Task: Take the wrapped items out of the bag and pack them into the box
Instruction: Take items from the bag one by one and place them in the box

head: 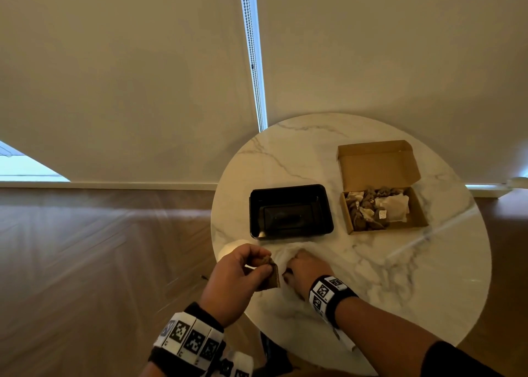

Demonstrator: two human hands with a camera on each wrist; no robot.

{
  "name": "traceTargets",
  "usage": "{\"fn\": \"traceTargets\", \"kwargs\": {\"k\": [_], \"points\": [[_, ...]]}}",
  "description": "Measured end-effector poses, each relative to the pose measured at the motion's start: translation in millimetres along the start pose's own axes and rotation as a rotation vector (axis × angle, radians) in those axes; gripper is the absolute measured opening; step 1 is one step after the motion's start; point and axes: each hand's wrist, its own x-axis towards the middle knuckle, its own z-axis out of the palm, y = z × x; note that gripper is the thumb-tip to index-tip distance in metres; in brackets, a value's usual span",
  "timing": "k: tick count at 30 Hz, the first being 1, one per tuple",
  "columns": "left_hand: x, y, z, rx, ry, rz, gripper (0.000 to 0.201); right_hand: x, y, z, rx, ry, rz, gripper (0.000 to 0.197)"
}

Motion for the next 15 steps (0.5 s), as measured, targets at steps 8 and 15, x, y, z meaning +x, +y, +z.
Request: {"fn": "traceTargets", "kwargs": {"k": [8, 15], "points": [[7.1, 1.2, -6.2, -0.016, -0.012, 0.018, 0.019, -54.3, 12.1, -32.3, 0.339, 0.103, 0.050, 0.007], [17.1, 8.5, -0.3, -0.006, -0.007, 0.063, 0.018, -113.5, 29.9, -84.0, 0.719, 0.257, -0.010, 0.021]]}}
